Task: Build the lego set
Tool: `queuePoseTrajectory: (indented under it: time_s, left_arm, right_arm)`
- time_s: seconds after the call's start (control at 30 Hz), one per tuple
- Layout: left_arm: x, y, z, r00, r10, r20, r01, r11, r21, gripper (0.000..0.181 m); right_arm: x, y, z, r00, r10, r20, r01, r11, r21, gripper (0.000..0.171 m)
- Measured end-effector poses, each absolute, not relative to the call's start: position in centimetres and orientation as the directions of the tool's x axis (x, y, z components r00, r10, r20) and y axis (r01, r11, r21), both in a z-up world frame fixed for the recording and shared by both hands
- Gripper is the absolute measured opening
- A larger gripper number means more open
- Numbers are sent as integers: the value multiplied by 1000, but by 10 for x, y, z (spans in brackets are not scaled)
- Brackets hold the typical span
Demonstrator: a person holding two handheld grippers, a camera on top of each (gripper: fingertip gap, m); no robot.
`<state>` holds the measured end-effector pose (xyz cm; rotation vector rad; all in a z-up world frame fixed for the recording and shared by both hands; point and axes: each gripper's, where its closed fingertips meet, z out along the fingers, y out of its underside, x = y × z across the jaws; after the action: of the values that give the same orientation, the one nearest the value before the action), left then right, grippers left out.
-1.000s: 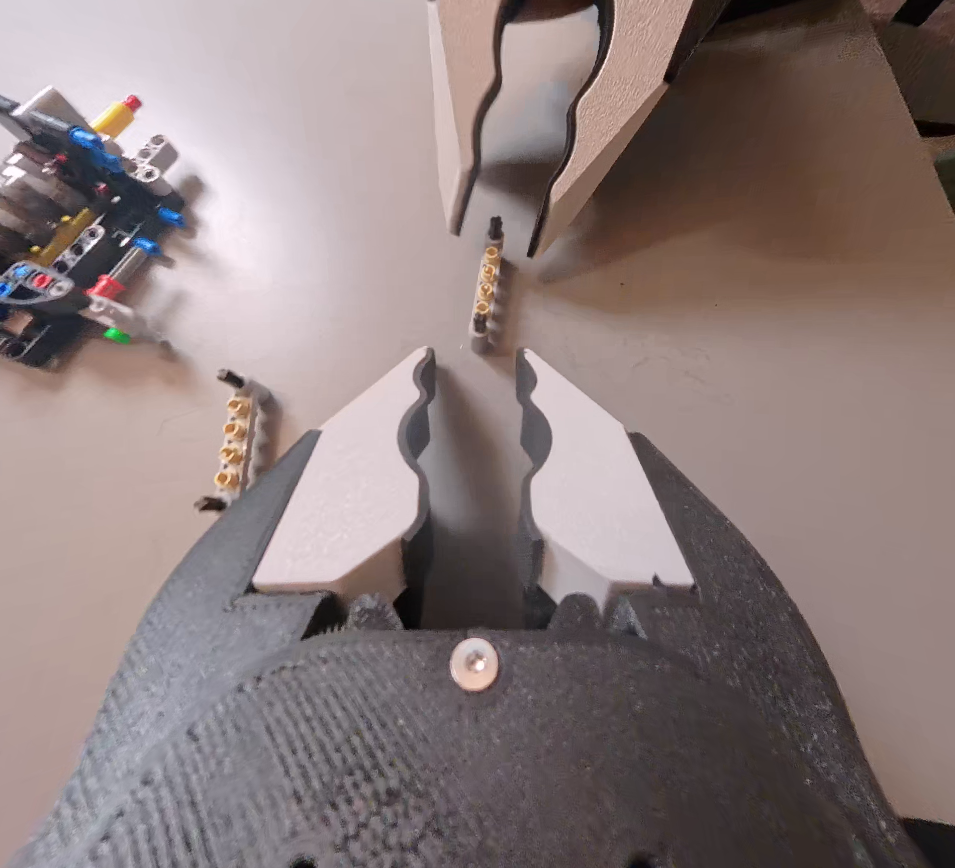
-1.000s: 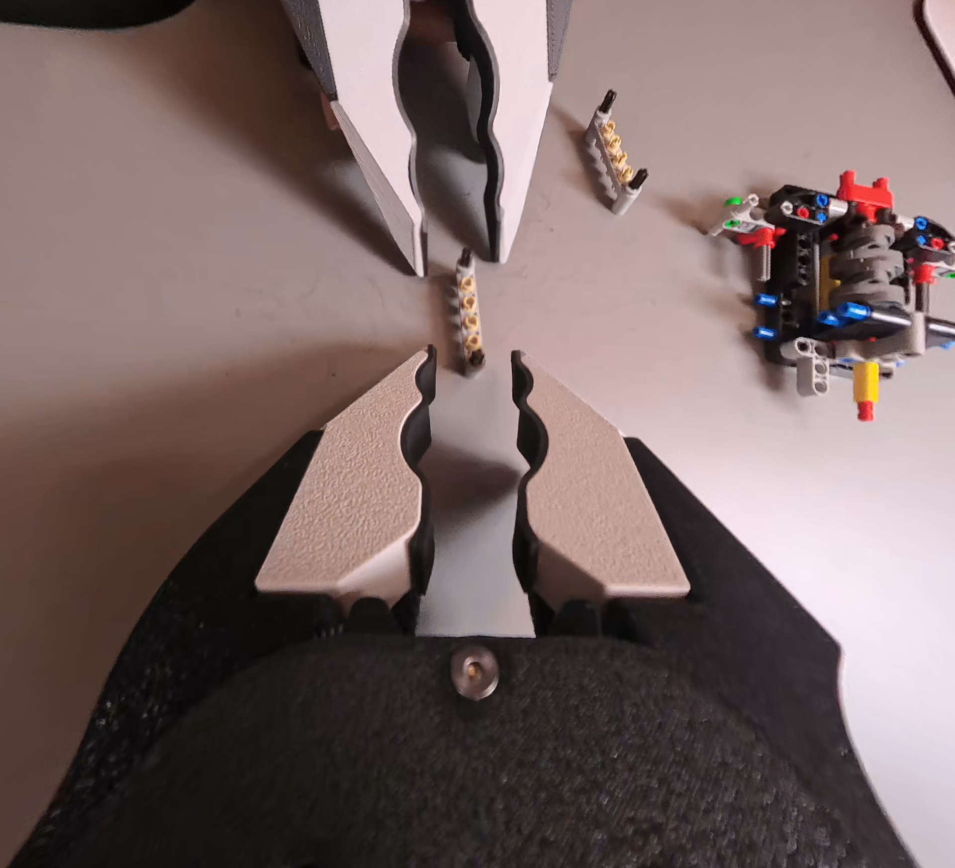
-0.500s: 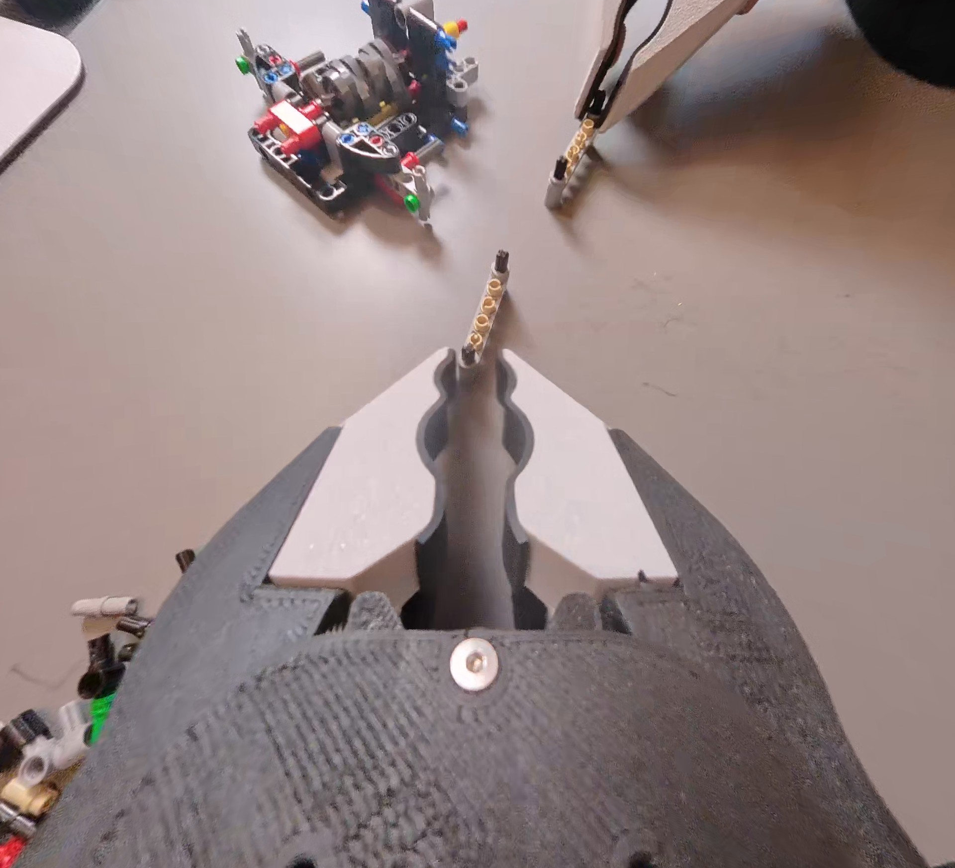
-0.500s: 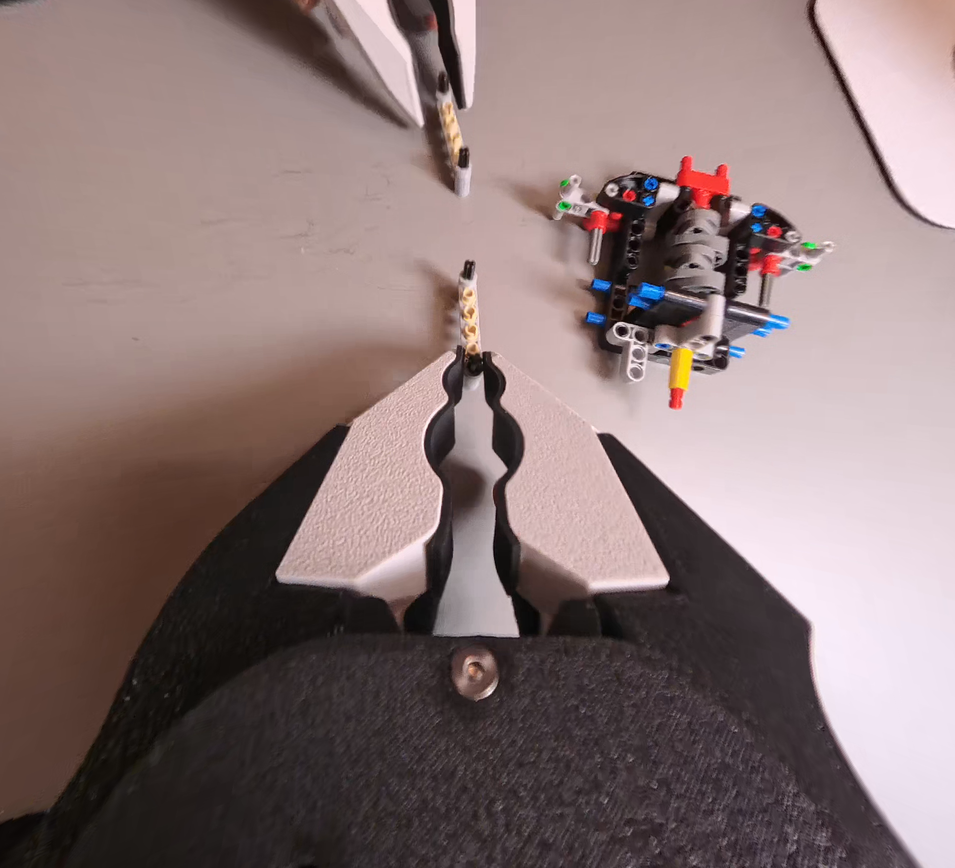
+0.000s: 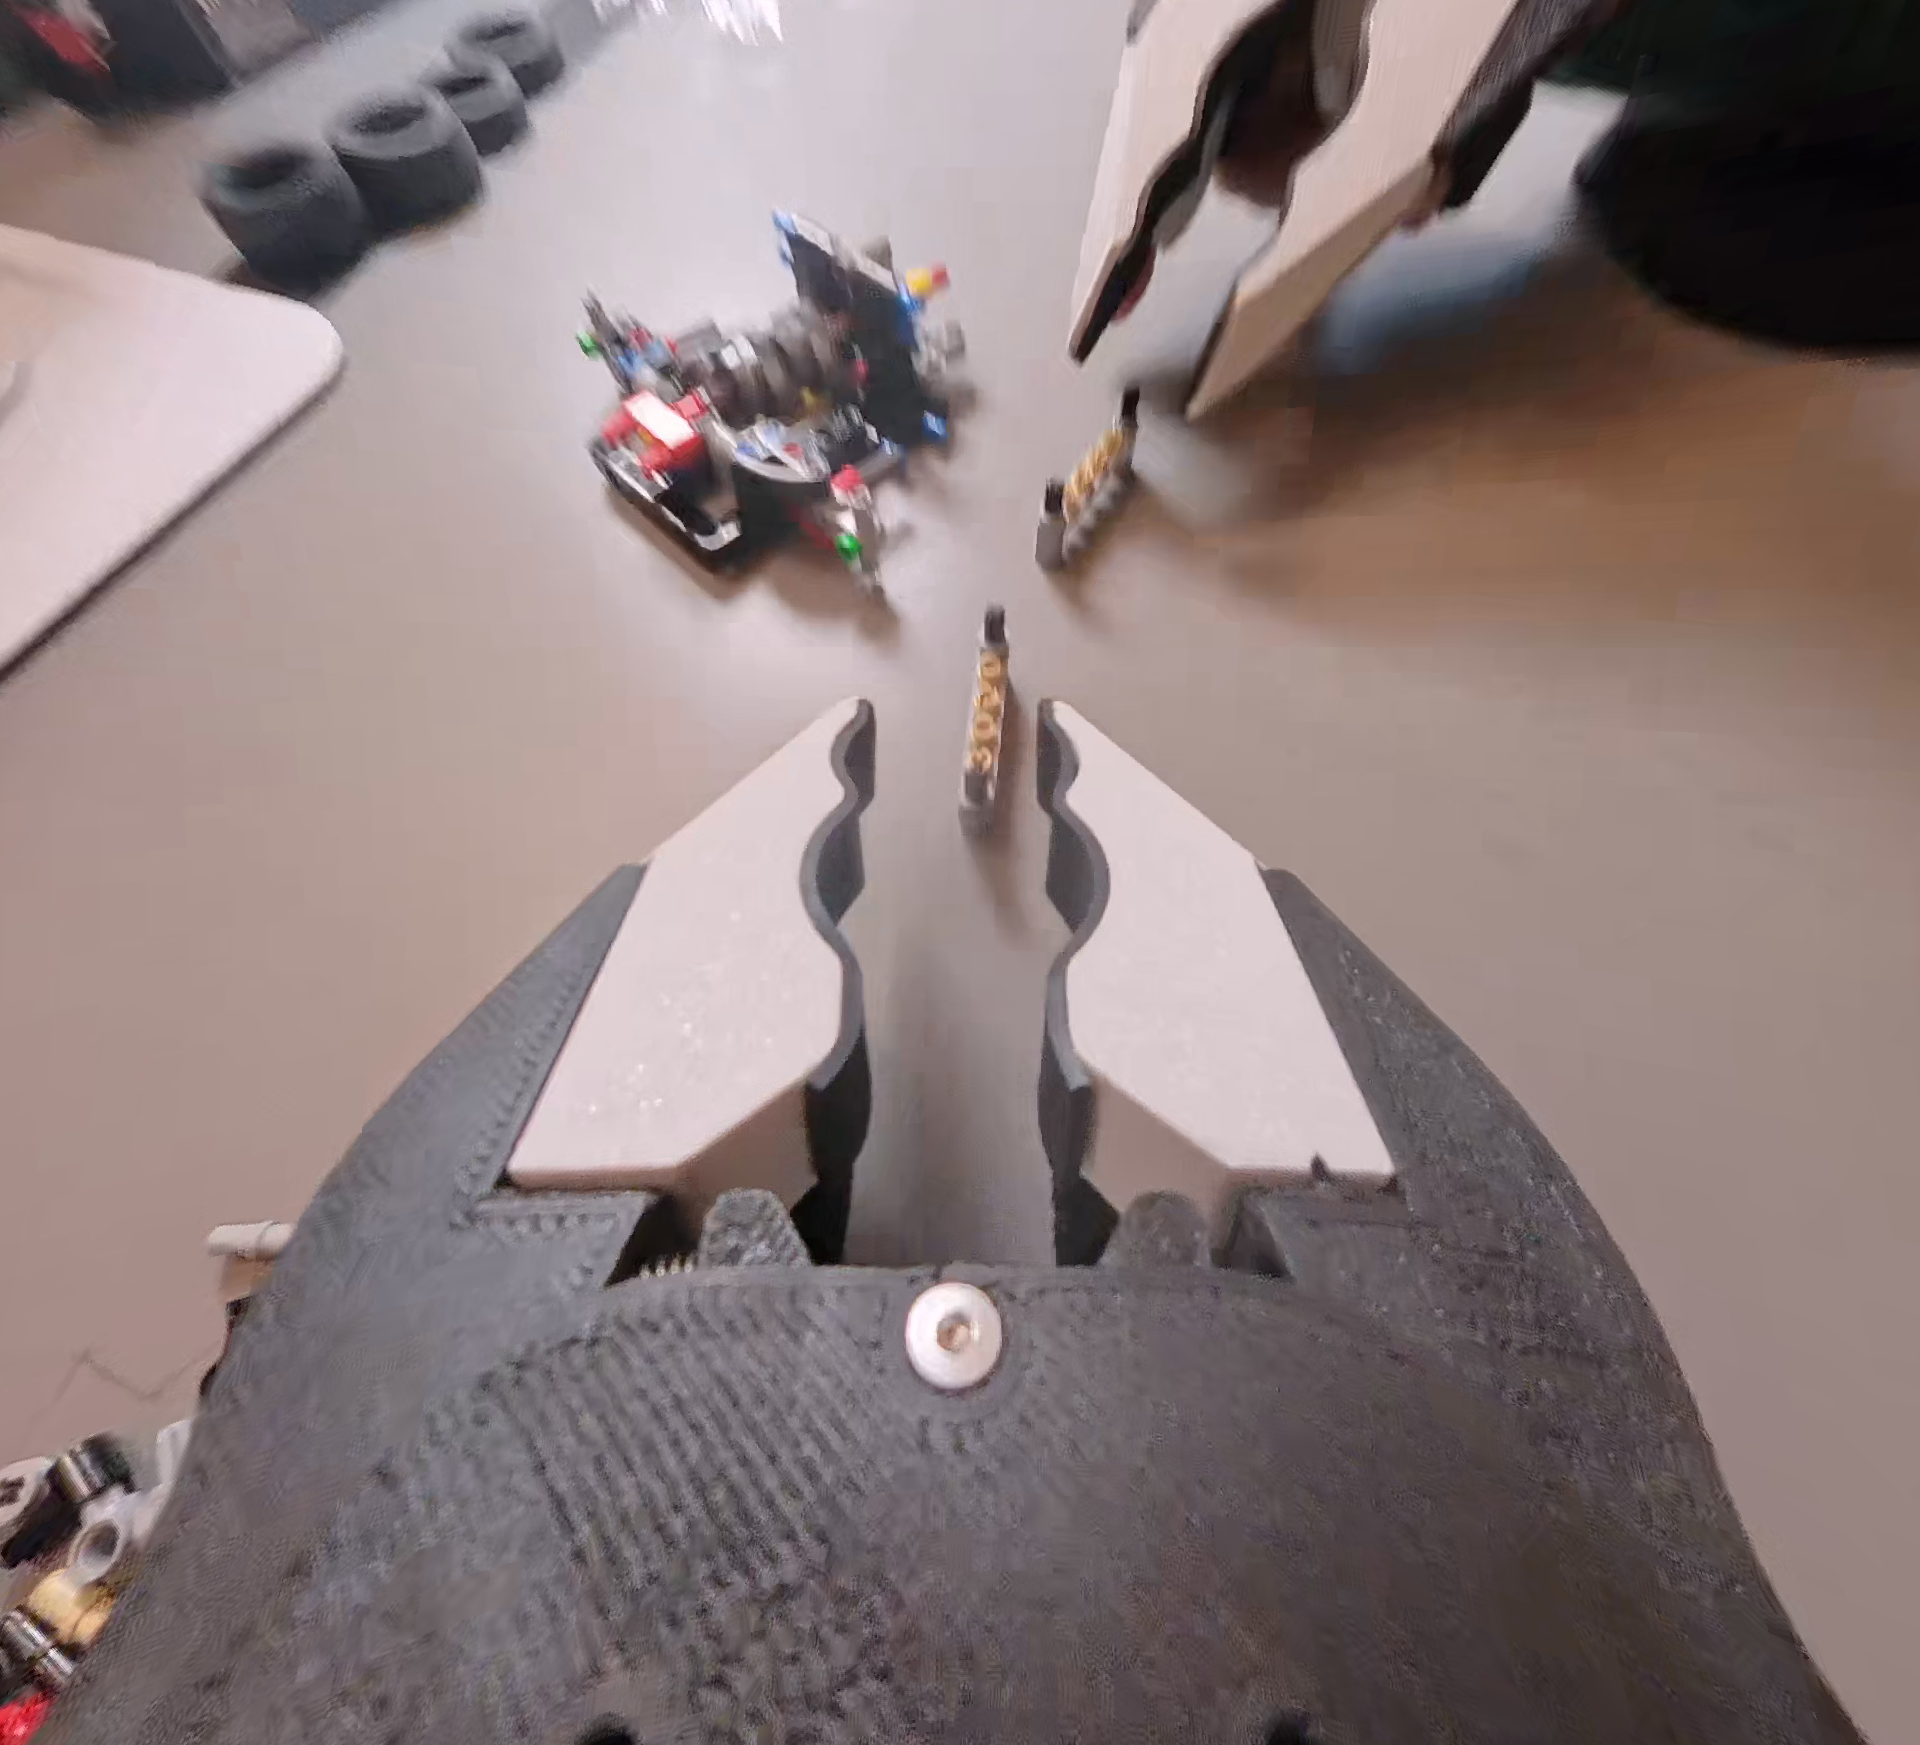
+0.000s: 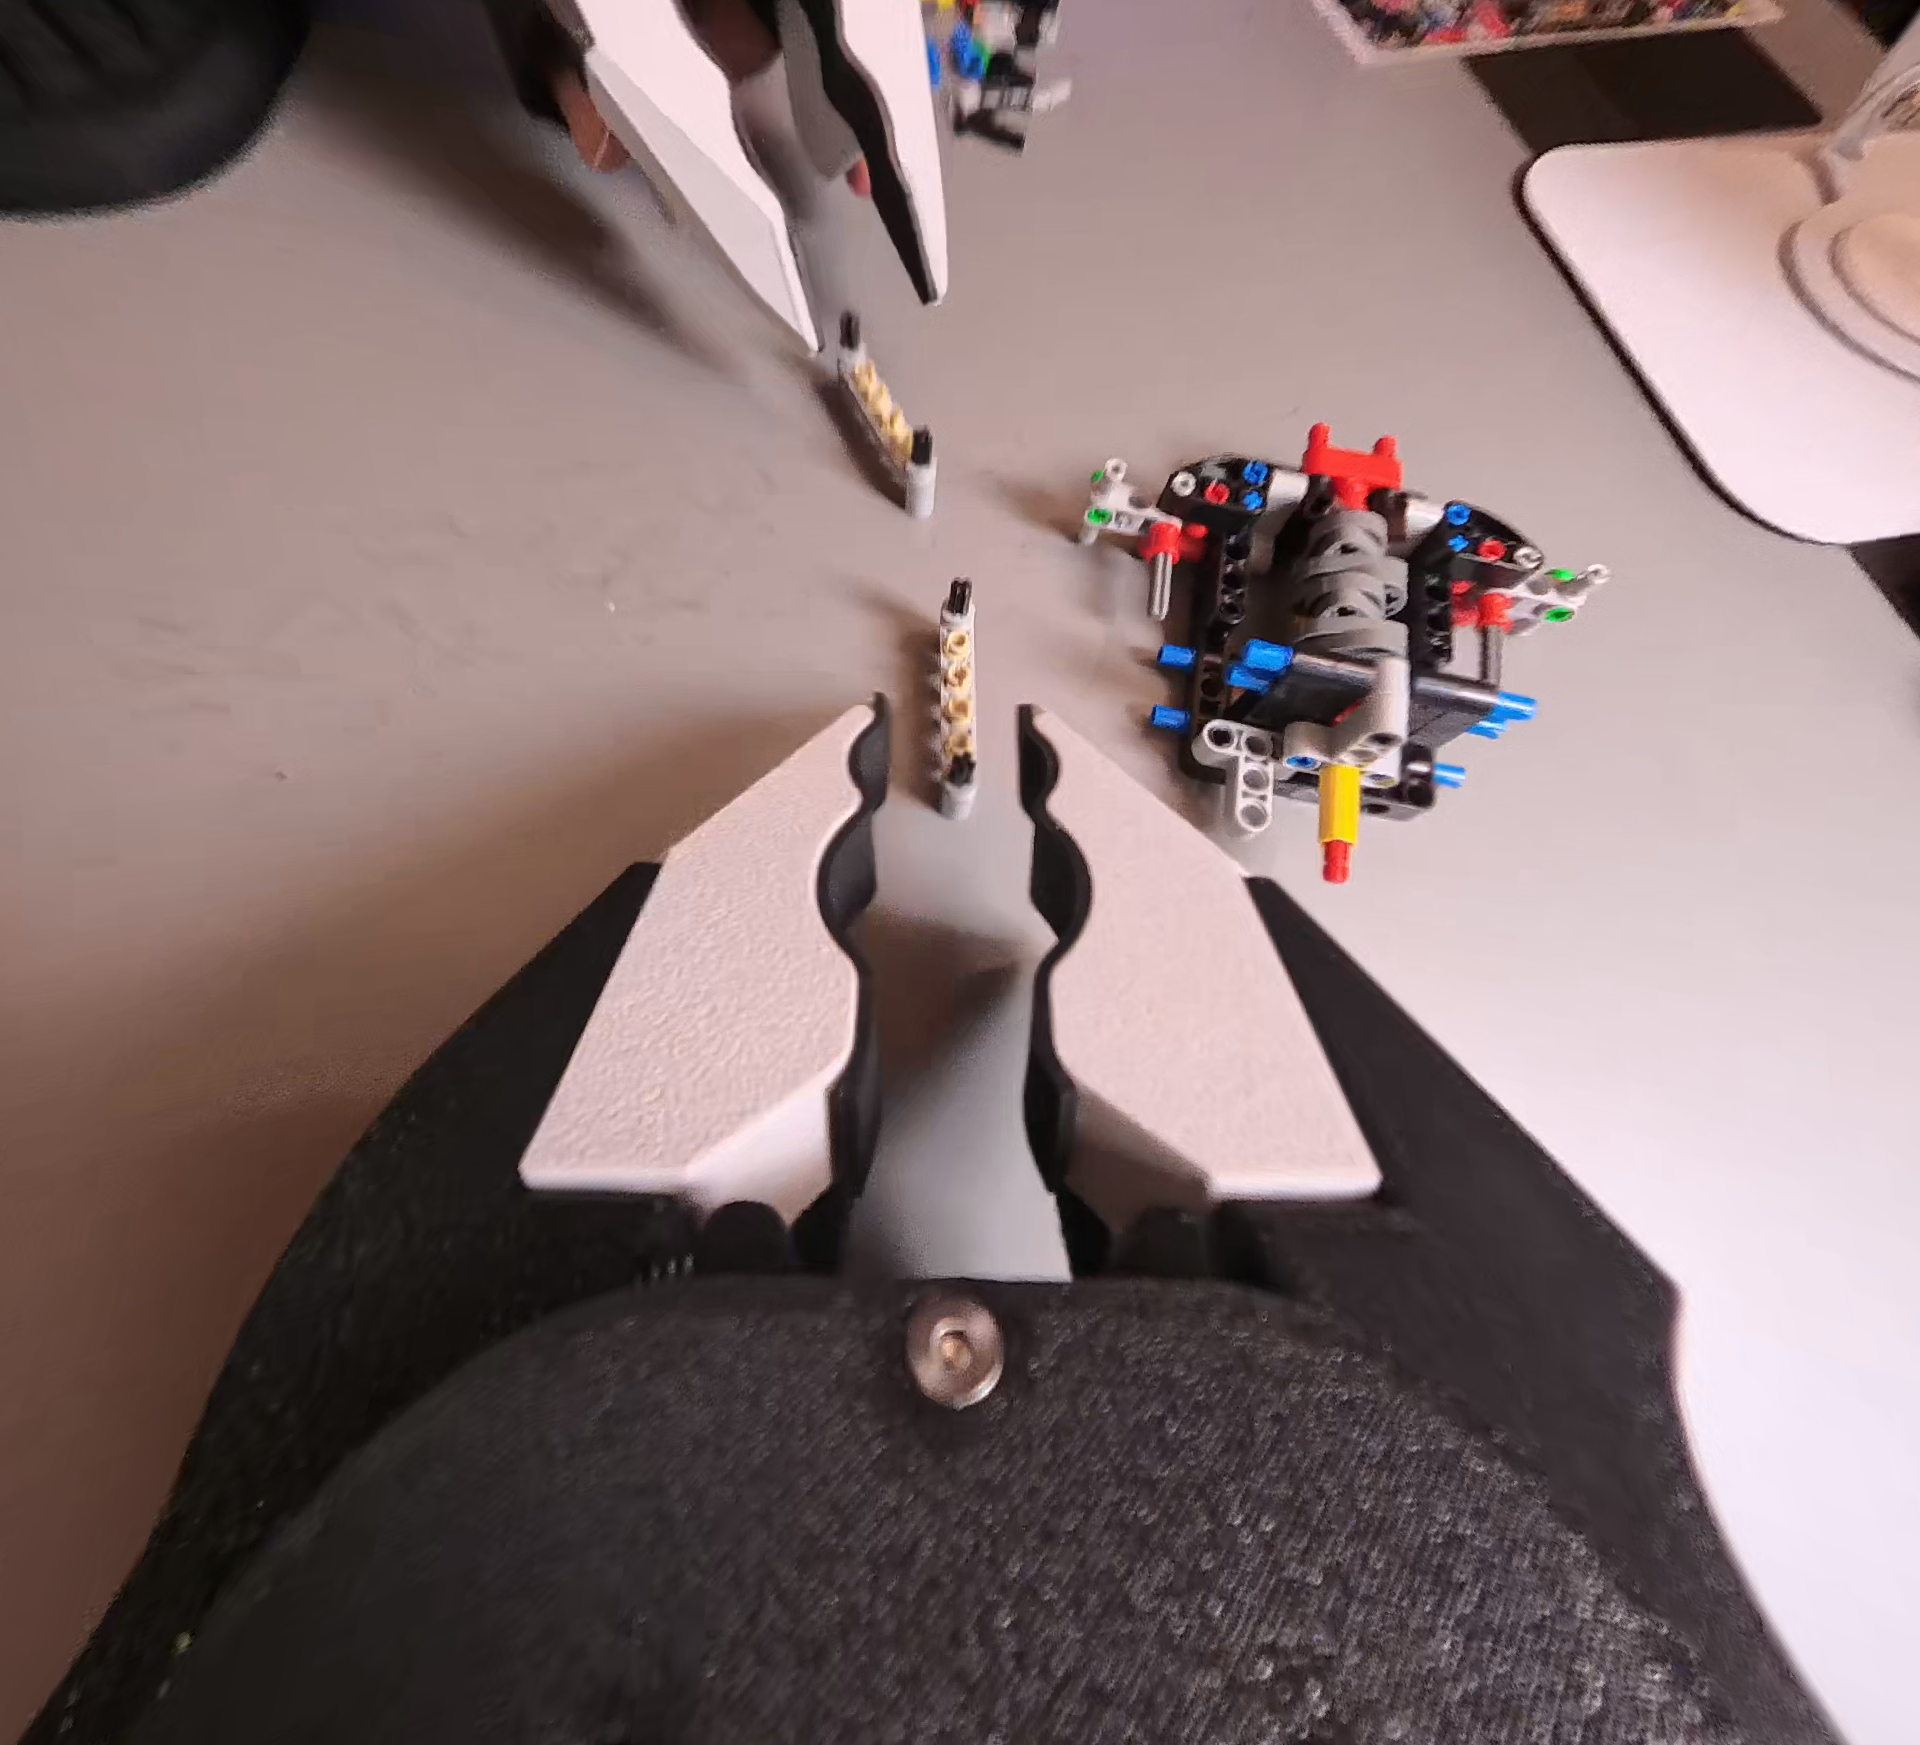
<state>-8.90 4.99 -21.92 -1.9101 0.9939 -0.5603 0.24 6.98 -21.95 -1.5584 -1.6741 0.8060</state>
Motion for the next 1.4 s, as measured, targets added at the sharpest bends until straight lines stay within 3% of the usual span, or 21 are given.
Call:
queuePoseTrajectory:
  time_s: [0.1,0.2,0.4,0.97,1.4]
  left_arm:
    - [-94,56,-180,643,-766,14,-243,-222,-944,50]
    - [-96,61,-147,725,-684,87,-64,-192,-979,67]
    - [-93,63,-129,795,-584,164,93,-149,-984,76]
    - [-133,56,-126,828,-558,56,39,-43,-998,21]
    - [-137,54,-117,834,-547,72,73,-20,-997,39]
  right_arm:
    - [2,78,-196,54,998,37,409,12,-912,44]
    - [5,84,-184,119,993,-21,298,-56,-953,52]
    - [5,91,-182,173,985,6,274,-42,-961,53]
    - [4,96,-162,187,982,-14,137,-40,-990,31]
    - [5,95,-164,198,980,37,161,5,-987,26]
